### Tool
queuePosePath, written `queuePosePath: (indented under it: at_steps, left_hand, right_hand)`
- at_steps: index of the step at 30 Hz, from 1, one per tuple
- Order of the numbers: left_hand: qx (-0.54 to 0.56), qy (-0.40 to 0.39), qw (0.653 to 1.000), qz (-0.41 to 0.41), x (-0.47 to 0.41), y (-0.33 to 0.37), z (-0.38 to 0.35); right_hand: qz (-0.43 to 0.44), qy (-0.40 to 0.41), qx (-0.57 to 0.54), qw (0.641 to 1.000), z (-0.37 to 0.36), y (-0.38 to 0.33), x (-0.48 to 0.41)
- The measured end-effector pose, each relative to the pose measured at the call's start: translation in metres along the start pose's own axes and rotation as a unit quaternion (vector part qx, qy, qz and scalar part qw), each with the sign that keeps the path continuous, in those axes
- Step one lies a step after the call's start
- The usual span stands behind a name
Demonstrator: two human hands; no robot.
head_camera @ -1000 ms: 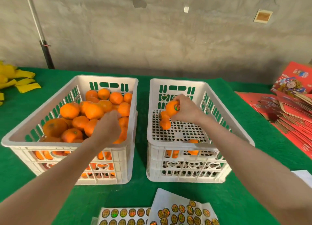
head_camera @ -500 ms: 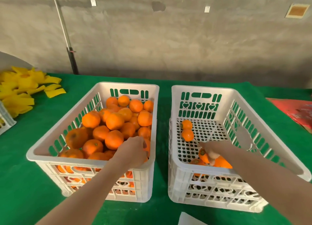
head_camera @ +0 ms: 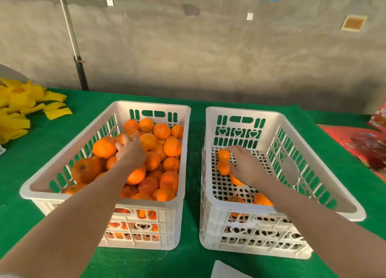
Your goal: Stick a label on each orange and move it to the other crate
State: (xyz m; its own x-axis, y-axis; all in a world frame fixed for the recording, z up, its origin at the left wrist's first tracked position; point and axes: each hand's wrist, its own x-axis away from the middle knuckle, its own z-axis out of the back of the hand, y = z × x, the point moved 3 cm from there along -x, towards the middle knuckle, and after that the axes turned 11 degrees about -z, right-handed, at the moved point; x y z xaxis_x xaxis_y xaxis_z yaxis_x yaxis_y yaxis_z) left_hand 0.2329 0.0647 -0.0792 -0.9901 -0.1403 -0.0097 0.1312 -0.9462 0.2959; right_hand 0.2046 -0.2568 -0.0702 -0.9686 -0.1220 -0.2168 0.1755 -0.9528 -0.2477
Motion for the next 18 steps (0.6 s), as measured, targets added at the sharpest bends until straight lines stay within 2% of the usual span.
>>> queuePosePath:
  at_steps: [5,8,10,13,15,16,18]
  left_hand:
    - [-0.001,0.03,0.999,0.023,-0.001,-0.004,-0.001]
    - [0.13,0.094,0.987,0.027,0.003,-0.008,0.006]
    - [0.304,0.133,0.942,0.046,0.011,-0.007,0.017]
    - [0.551,0.14,0.822,0.034,0.036,0.009,0.035]
    - [0.652,0.085,0.753,-0.025,0.066,0.028,0.047]
    - [0.675,0.052,0.734,-0.057,0.084,0.039,0.052]
    - [0.688,0.001,0.717,-0.108,0.121,0.057,0.056]
  right_hand:
    - [0.044,0.056,-0.048,0.996,0.013,-0.017,0.019]
    - [0.032,0.107,-0.126,0.986,0.03,-0.026,0.039]
    - [0.059,0.15,-0.193,0.968,0.042,-0.035,0.065]
    - [0.132,0.15,-0.271,0.941,0.044,-0.043,0.117]
    - [0.14,0.082,-0.292,0.942,0.029,-0.038,0.151]
    - [0.125,0.039,-0.288,0.949,0.017,-0.03,0.165]
    - [0.062,-0.068,-0.247,0.965,-0.012,-0.006,0.187]
